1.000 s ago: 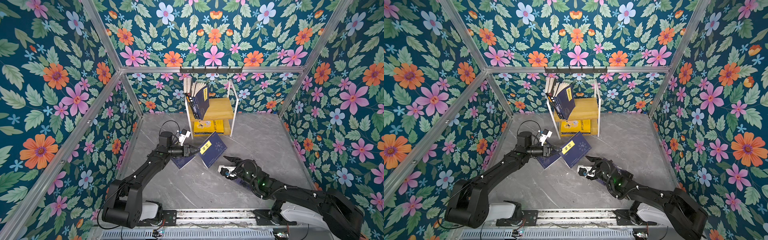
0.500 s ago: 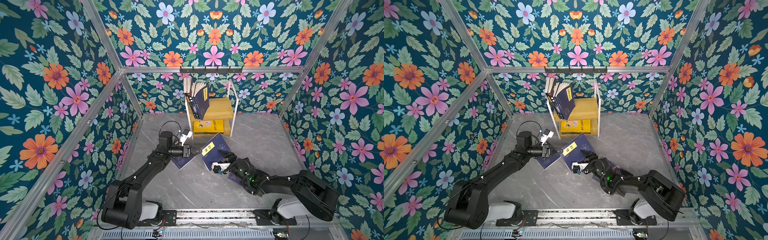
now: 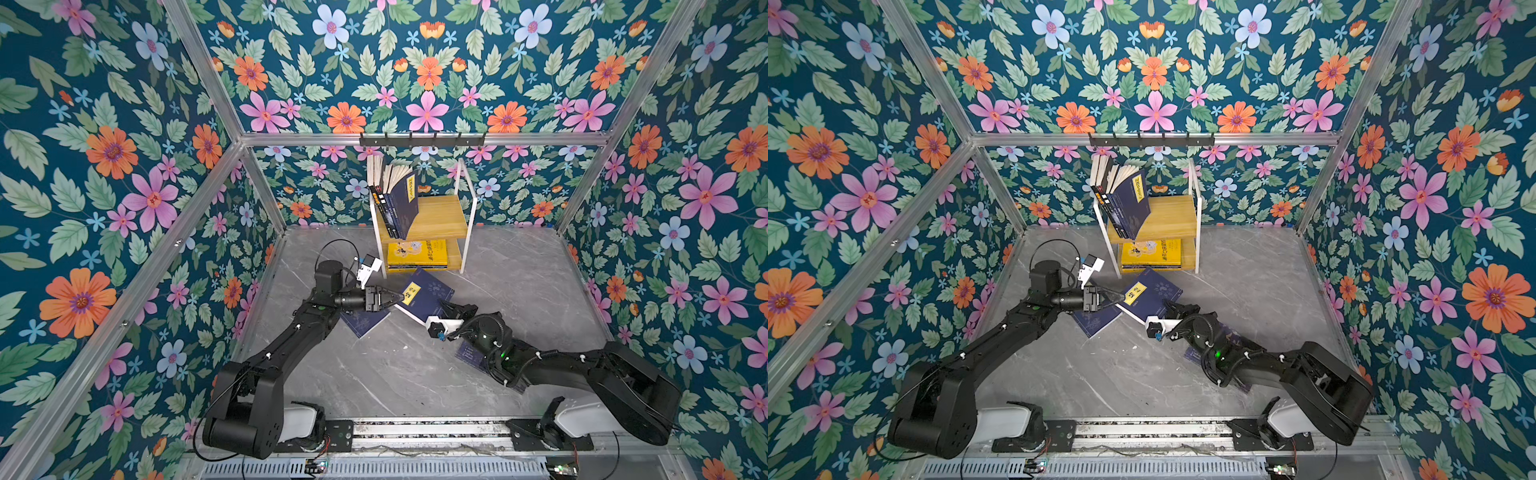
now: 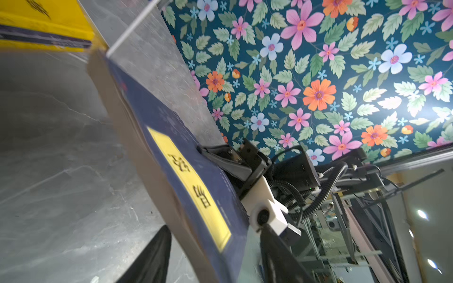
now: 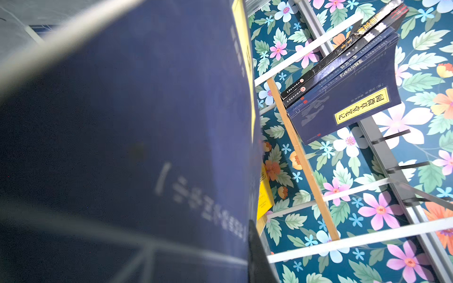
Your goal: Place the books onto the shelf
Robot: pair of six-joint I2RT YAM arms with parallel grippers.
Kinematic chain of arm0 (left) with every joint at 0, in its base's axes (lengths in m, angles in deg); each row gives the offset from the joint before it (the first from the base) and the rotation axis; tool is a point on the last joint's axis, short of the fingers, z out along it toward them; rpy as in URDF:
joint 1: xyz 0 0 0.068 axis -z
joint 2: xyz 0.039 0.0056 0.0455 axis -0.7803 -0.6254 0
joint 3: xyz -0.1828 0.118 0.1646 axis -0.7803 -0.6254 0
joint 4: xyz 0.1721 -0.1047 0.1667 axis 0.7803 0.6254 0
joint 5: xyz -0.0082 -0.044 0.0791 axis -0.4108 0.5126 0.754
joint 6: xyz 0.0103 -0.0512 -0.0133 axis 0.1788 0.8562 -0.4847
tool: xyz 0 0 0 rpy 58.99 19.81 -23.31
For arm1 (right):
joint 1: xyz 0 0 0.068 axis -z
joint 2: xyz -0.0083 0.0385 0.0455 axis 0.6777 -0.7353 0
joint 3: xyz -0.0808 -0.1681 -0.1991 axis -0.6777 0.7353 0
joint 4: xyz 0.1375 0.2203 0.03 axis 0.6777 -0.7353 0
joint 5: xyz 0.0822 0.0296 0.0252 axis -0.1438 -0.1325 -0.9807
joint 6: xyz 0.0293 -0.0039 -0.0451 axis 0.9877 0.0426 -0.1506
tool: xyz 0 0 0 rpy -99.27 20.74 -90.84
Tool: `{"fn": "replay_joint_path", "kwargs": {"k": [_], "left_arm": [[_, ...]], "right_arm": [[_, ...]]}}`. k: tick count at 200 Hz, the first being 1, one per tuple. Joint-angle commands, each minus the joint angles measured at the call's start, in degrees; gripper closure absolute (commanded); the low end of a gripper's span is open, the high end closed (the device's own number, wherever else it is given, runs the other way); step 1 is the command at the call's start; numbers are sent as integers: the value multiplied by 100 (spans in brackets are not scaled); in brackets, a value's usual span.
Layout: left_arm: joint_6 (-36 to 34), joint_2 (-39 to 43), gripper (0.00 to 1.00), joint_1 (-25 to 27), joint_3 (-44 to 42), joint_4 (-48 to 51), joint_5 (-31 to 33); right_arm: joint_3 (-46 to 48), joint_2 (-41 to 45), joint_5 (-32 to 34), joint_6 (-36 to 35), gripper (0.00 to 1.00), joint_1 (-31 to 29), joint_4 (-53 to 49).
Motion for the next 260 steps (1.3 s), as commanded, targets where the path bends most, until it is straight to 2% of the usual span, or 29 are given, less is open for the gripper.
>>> {"fn": "replay_joint_path", "kwargs": {"k": [1,21,38,57,95,131,154,176,198,260], "left_arm": [[-217,133,31,-208,18,-104,218],[-399,299,27,-526,23,89,376],[-633,473,25,-774,62,275,660],[-838,610,22,-1164,174,476,960],[-1490,870,15,-1771,427,1351,1852],[-2062,939,12,-2125,664,2013,2607],[-2315,973,0,-2151,727,2167,2617],[-2312,1028,0,-2187,730,2156,2389],[-2342,1082,0,-2192,670,2105,2363],[-2269,1043,0,-2186,769,2191,2373]], "right_arm": [[4,288,-85,540,100,51,-517],[-51,570,-83,994,100,84,-931],[-259,841,-230,1696,100,235,-1618],[-549,939,65,2368,100,320,-2013],[-1137,1157,-58,3321,100,376,-2630],[-2152,874,919,4764,100,384,-3102],[-2890,489,1422,5654,100,507,-3364],[-3673,131,1619,6361,100,615,-3955],[-4241,-339,1602,6968,100,752,-3997],[-5888,-1664,1620,7764,100,843,-4756]]}}
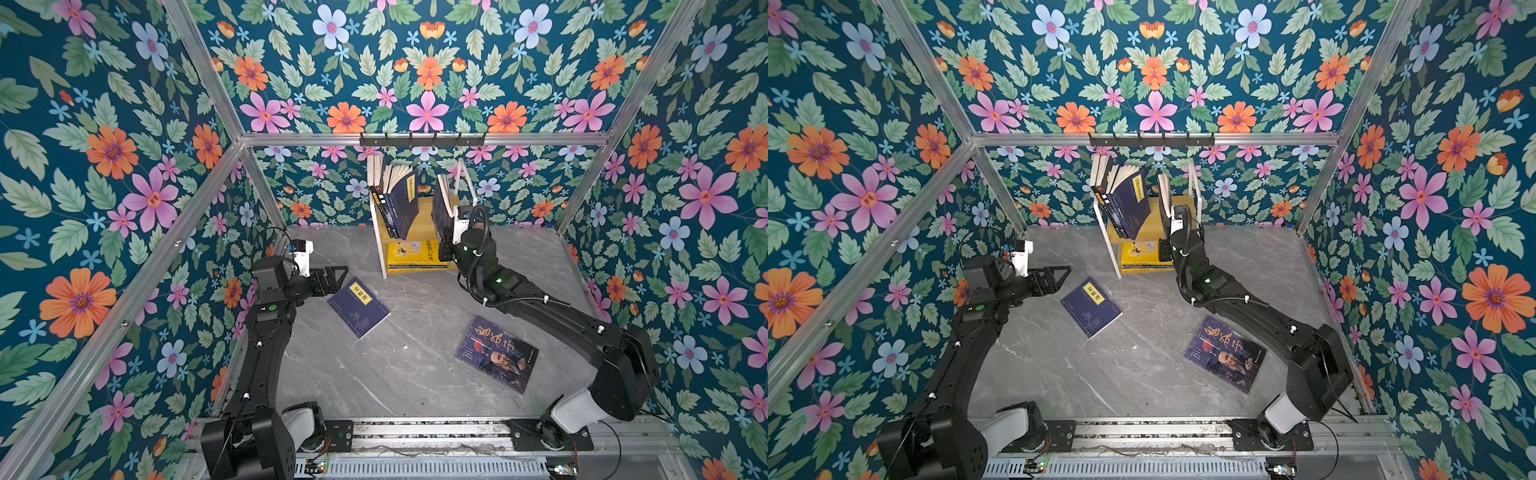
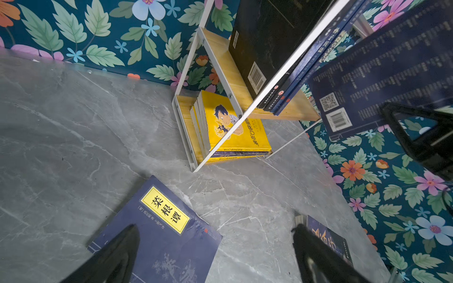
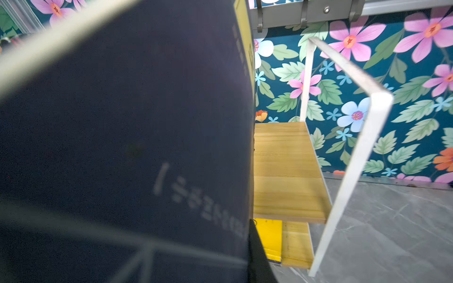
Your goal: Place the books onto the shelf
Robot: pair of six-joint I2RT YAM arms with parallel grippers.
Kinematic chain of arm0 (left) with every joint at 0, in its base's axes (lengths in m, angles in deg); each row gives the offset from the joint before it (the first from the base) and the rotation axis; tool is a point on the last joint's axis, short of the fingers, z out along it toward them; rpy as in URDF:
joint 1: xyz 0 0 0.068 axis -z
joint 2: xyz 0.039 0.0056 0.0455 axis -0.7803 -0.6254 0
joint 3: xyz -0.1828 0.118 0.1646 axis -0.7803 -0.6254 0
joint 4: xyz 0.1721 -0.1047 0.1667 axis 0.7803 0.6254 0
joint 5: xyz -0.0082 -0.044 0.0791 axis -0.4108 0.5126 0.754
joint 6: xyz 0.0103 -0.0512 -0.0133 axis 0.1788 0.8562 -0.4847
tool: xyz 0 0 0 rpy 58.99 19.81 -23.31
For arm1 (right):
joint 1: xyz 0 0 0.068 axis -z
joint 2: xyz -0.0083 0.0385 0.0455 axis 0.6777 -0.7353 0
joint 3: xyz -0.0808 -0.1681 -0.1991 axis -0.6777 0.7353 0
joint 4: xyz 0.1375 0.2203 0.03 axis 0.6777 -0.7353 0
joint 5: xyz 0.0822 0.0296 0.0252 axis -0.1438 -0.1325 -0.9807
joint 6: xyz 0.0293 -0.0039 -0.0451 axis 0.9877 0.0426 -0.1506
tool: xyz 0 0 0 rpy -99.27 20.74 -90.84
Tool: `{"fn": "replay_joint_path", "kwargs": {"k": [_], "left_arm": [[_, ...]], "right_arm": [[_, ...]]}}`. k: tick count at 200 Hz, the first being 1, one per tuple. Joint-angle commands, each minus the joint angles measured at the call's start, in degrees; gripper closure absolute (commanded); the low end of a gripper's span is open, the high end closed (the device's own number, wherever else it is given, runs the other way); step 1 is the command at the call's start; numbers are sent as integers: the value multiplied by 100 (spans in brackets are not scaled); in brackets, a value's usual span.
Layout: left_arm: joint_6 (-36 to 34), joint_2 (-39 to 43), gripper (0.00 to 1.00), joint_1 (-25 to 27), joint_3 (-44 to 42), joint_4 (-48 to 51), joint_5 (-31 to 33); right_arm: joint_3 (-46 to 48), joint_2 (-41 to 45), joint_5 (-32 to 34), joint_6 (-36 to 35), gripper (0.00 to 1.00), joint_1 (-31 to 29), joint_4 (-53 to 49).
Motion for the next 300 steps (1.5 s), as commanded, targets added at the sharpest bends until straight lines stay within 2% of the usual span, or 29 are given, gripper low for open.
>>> {"fn": "replay_joint_path", "kwargs": {"k": [1,54,113,200,300], "left_arm": [[18,-26,0,4,66,-10,-23],[40,-55,0,26,23,-81,13],[91,-101,0,29,-23,-165,-12],[163,-250,0,26,14,-194,18],[139,-167,0,26,-23,-200,46]], "right_arm": [[-474,-378,59,578,100,45,-251],[-1959,-1658,-317,691,100,63,-877],[-3056,-2571,-638,484,100,94,-1177],[-3093,-2460,-1186,306,100,62,-1765],[-3237,-2430,-1566,-533,86,1,-2157]]}}
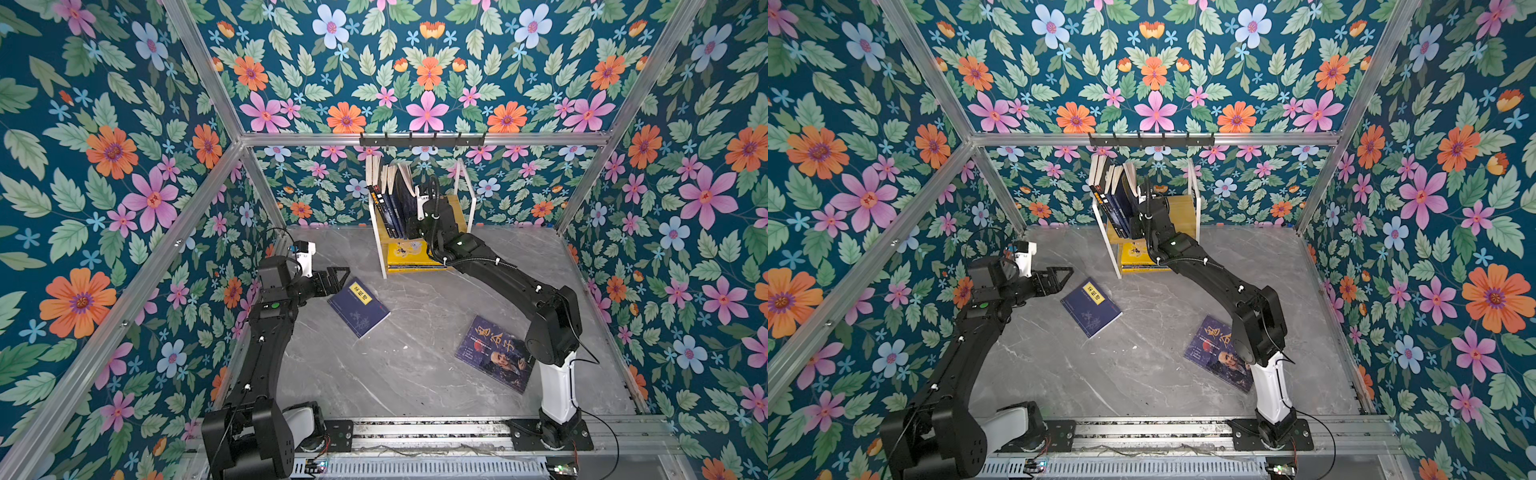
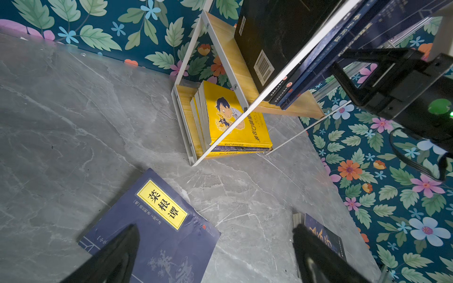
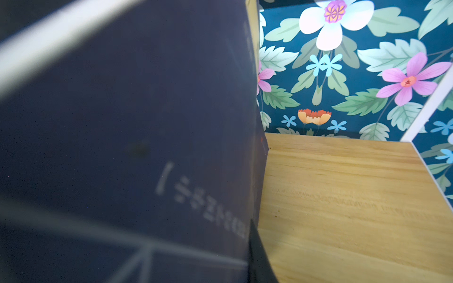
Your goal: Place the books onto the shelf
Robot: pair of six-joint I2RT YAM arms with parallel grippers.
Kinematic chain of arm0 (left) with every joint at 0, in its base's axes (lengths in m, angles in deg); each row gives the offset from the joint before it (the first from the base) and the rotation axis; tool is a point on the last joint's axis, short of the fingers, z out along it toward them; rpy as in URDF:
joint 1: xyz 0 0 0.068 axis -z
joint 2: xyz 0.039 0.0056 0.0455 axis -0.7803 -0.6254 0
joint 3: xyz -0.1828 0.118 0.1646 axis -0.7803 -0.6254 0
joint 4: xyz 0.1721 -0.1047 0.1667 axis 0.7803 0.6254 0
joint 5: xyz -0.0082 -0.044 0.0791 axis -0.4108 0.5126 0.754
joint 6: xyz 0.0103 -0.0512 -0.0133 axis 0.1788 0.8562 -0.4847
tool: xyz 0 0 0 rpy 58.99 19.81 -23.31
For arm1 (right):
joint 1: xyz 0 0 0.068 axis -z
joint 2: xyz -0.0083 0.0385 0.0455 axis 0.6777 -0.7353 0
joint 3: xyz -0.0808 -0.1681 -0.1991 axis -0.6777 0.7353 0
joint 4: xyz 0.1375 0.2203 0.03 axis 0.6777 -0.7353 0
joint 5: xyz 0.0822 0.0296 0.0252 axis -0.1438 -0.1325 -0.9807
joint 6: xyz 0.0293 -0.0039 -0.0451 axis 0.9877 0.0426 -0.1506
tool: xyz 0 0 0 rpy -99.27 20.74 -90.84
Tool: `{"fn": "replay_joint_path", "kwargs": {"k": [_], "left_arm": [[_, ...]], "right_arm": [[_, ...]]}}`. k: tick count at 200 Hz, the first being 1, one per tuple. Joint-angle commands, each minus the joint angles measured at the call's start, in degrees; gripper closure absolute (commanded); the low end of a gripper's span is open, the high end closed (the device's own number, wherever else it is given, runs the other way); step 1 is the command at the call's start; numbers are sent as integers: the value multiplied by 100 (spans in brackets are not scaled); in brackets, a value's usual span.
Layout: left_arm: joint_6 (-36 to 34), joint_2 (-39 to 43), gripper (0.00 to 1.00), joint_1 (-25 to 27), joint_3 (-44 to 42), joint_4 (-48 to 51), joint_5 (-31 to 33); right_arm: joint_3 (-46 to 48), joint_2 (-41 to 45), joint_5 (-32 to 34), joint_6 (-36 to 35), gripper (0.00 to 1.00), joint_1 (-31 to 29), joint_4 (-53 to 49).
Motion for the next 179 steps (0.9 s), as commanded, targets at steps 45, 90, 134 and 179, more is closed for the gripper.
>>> {"fn": "replay_joint_path", "kwargs": {"k": [45,90,134,179], "left_arm": [[72,36,0,-21,34,-131,7],[79,48,0,-40,9,-136,5],[104,39,0,-45,5,-158,2],[86,52,0,-49,21,-132,-7]], "right_arm": [[-111,108,-529,-596,84,-56,-1117],[-391,63,-484,-554,85,-68,-1363],[-813,-69,-438,-428,83,-71,-1548],[-920,-130,-679,-488,63,-73,-1521]]}}
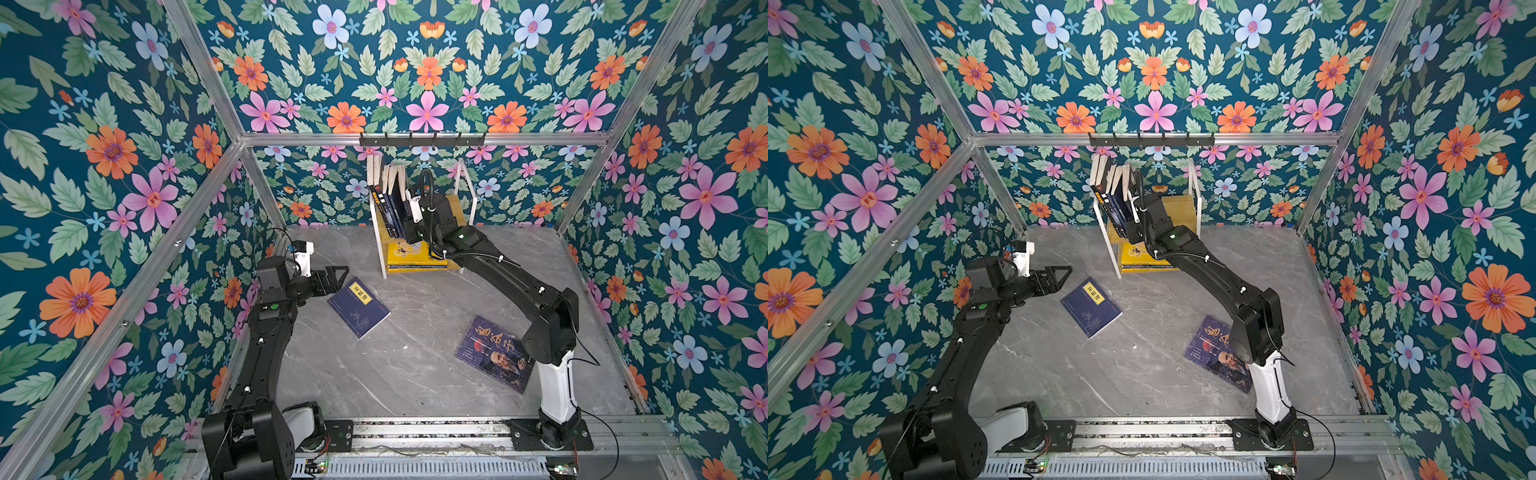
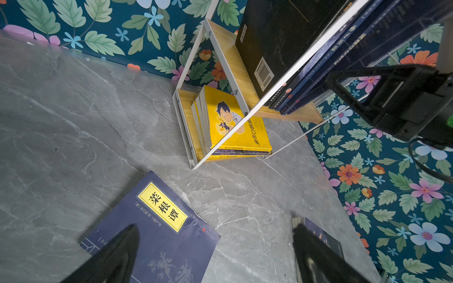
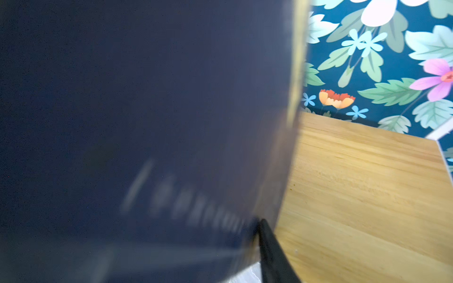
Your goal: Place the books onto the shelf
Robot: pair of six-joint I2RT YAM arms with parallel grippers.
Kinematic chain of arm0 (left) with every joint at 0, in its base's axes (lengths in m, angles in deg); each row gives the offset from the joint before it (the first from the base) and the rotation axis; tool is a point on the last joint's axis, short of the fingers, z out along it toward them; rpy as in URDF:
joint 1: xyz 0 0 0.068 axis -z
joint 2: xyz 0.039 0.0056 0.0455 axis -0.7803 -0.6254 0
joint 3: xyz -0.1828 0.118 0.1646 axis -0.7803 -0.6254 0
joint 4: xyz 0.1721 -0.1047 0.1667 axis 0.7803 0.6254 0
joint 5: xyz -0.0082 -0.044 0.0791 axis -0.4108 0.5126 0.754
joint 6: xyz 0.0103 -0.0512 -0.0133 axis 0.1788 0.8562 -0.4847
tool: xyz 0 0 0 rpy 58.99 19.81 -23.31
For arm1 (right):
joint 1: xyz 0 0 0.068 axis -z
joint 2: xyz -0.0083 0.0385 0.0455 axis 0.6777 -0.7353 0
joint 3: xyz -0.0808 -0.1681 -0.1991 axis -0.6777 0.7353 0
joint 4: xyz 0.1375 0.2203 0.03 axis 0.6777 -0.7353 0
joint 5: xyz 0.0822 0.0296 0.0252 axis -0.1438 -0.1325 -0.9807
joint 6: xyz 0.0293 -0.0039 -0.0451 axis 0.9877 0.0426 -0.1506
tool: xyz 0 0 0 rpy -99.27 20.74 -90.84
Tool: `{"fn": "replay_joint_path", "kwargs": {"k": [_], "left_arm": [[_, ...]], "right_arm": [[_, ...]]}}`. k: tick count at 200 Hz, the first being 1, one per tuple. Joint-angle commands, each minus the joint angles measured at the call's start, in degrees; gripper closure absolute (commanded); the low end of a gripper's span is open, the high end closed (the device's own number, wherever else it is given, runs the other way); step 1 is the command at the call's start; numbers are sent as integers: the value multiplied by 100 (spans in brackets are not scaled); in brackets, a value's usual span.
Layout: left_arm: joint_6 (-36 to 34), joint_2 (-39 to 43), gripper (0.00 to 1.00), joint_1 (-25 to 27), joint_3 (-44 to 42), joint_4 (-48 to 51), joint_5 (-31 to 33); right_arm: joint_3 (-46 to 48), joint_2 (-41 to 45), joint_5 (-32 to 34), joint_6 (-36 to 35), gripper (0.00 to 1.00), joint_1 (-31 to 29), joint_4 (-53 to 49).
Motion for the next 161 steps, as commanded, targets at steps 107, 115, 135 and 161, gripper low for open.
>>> {"fn": "replay_joint_path", "kwargs": {"k": [107,115,135,161], "left_arm": [[-2,8,0,-7,-2,-135,-16],[-9,25,0,-12,-32,-154,-17],[13,34,0,-28,-13,-138,-22],[-8,112,0,-29,-32,-136,-14]], "right_arm": [[2170,1480,-552,29,46,756,1228],[2070,1373,-425,133,50,833,1189],[1482,903,-8,257,70,893,770],[769,242,482,476,98,888,531]]}}
